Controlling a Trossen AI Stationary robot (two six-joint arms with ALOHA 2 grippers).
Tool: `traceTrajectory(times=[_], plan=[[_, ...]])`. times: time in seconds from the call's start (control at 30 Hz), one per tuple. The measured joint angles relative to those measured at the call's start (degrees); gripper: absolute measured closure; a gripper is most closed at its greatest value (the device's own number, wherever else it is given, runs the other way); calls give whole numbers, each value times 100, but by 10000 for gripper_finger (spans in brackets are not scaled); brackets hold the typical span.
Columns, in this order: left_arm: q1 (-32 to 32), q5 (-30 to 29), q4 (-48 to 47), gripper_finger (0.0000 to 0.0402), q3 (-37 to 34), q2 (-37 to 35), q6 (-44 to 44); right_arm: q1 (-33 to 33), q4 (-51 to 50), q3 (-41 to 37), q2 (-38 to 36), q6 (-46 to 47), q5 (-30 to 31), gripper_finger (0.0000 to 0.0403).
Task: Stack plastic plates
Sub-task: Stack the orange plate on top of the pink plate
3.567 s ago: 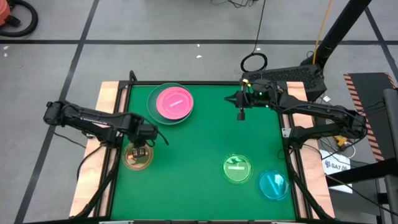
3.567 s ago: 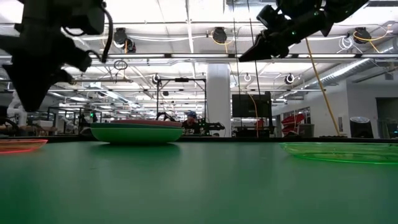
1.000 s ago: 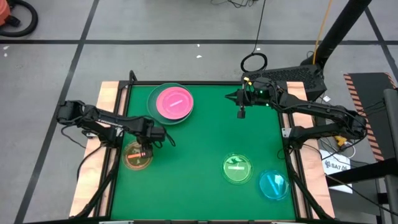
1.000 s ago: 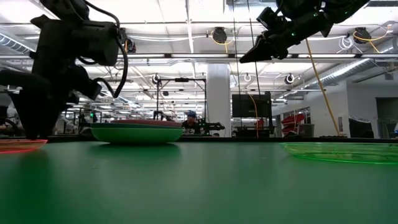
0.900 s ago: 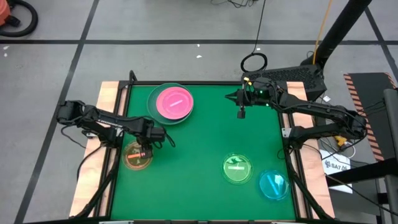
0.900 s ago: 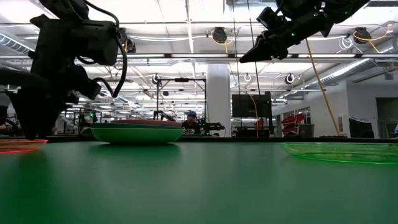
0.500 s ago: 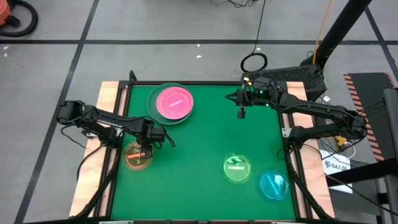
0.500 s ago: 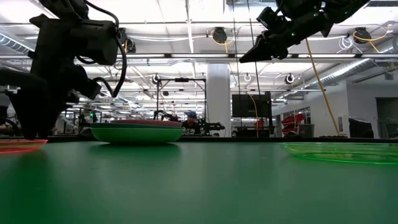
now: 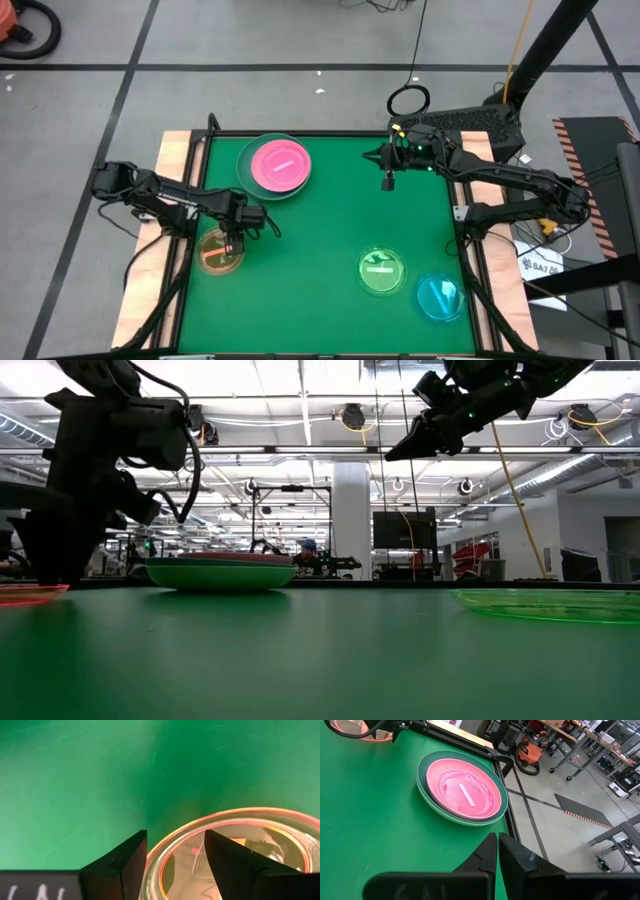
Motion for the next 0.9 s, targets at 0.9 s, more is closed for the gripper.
traceTrajectory(times=[0.9], plan=[[85,-104,244,224,665,2,339,-3,0,0,0,-15,17,392]])
